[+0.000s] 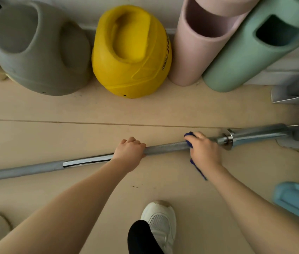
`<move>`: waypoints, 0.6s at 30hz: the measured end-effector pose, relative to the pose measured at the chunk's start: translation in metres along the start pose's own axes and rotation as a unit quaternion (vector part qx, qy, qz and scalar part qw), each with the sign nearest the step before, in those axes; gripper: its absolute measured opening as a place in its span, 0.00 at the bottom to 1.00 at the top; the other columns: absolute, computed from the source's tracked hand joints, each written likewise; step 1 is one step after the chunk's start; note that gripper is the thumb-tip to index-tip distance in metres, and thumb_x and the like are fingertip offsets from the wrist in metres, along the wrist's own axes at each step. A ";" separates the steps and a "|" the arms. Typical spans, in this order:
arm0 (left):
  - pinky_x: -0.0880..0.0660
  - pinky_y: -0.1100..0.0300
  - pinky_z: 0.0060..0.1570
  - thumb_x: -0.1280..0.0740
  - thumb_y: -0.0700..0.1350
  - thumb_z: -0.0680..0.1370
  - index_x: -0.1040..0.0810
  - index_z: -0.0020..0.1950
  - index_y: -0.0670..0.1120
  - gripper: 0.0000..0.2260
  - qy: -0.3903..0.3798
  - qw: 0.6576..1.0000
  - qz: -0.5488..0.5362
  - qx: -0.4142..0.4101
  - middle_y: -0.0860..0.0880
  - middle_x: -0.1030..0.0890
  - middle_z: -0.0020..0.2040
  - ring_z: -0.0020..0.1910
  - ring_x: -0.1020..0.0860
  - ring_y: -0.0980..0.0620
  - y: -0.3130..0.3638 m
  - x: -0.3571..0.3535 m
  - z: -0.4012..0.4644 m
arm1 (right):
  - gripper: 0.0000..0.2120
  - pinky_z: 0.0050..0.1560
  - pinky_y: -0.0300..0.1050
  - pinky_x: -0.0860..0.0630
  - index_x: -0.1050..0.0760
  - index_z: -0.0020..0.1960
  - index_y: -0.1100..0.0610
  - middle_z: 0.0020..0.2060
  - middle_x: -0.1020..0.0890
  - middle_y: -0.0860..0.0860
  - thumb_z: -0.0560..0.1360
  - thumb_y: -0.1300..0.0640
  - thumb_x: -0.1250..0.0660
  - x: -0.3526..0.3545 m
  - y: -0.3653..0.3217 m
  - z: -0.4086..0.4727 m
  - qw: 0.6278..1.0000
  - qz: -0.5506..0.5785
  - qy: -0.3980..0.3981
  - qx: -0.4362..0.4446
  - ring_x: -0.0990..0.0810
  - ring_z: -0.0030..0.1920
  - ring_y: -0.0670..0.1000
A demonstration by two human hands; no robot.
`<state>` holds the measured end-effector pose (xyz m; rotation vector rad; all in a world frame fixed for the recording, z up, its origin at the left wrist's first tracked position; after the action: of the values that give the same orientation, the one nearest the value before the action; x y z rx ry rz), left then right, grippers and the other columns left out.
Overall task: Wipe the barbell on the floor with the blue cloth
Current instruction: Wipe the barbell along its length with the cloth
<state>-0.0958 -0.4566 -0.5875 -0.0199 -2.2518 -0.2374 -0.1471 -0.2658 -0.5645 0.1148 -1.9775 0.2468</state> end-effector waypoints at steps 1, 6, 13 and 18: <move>0.36 0.56 0.62 0.44 0.50 0.82 0.31 0.67 0.47 0.16 0.004 1.000 0.001 0.001 0.49 0.26 0.63 0.67 0.35 0.47 0.000 0.000 0.000 | 0.13 0.36 0.46 0.30 0.25 0.53 0.52 0.53 0.23 0.53 0.72 0.64 0.40 0.005 0.013 0.002 1.000 0.001 -0.002 -0.015 0.20 0.43 0.61; 0.36 0.57 0.61 0.43 0.49 0.81 0.31 0.66 0.47 0.15 -0.006 0.999 0.003 0.032 0.49 0.25 0.62 0.66 0.35 0.48 0.004 -0.001 0.000 | 0.14 0.43 0.48 0.27 0.22 0.53 0.54 0.54 0.23 0.57 0.72 0.65 0.39 0.016 0.059 0.012 0.988 0.033 -0.012 -0.149 0.22 0.50 0.62; 0.37 0.57 0.61 0.39 0.51 0.80 0.31 0.64 0.46 0.15 0.018 1.000 -0.007 0.023 0.48 0.26 0.61 0.65 0.36 0.46 0.008 -0.006 -0.007 | 0.14 0.40 0.49 0.24 0.24 0.53 0.50 0.54 0.22 0.50 0.72 0.63 0.40 -0.002 -0.014 -0.017 0.995 0.093 -0.019 -0.004 0.20 0.46 0.59; 0.36 0.56 0.59 0.37 0.51 0.78 0.31 0.62 0.45 0.17 0.056 0.998 0.015 0.003 0.47 0.26 0.60 0.63 0.33 0.45 0.014 -0.014 -0.016 | 0.15 0.40 0.48 0.26 0.27 0.59 0.51 0.57 0.25 0.55 0.75 0.61 0.42 0.011 0.055 -0.021 0.990 -0.081 -0.021 -0.113 0.20 0.48 0.61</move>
<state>-0.0733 -0.4445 -0.5857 -0.0358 -2.1383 -0.2101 -0.1438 -0.2076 -0.5530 0.1341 -2.0102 -0.0862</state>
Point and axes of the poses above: each hand's wrist, its own z-axis towards the middle knuckle, its own x-axis out of the back of the hand, y = z × x, the point moved 7 cm from there along z, towards the middle knuckle
